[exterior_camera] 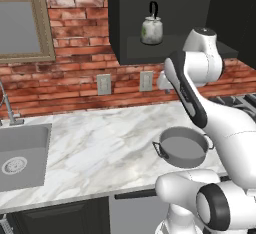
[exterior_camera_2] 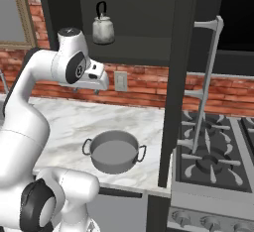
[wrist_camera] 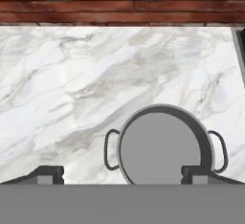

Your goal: Pick the kettle from the cabinet and place it on a stove burner. Then pick the pot from the counter and place it on another stove burner. Finally, turn both burners on.

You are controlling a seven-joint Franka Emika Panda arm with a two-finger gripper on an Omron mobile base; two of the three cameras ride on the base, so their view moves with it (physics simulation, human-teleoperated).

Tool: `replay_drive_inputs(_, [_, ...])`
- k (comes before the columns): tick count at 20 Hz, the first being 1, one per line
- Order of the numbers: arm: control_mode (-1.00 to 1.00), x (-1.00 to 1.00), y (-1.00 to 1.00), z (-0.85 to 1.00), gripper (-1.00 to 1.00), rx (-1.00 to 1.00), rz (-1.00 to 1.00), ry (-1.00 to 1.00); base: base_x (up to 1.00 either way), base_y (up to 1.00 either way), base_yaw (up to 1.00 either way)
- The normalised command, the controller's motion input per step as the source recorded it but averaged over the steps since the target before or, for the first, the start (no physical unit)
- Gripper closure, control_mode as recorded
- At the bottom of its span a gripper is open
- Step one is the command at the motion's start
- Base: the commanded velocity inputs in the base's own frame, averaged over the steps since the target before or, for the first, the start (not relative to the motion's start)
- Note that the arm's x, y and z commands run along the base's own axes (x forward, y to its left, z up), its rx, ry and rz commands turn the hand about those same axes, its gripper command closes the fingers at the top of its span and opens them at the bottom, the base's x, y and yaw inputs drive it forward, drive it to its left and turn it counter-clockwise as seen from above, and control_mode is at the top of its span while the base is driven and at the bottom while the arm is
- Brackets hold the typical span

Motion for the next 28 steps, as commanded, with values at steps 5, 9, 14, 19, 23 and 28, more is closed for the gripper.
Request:
replay_drive_inputs(5, [-1.0,-0.14,-0.01,0.11,-1.0,-0.04,0.0,-0.07,0.0,0.0,0.0])
replay_drive_inputs(9, [-1.0,-0.16,0.0,0.19,-1.0,-0.09,0.0,-0.1,0.0,0.0,0.0])
replay_drive_inputs(14, [-1.0,-0.14,0.0,0.25,-1.0,-0.11,0.0,-0.12,0.0,0.0,0.0])
replay_drive_inputs(19, [-1.0,-0.08,0.0,0.27,-1.0,-0.05,0.0,-0.12,0.0,0.0,0.0])
replay_drive_inputs(23, [-1.0,-0.03,0.0,0.32,-1.0,-0.01,0.0,-0.13,0.0,0.0,0.0])
replay_drive_inputs(28, [-1.0,-0.01,0.0,0.36,-1.0,0.0,0.0,-0.16,0.0,0.0,0.0])
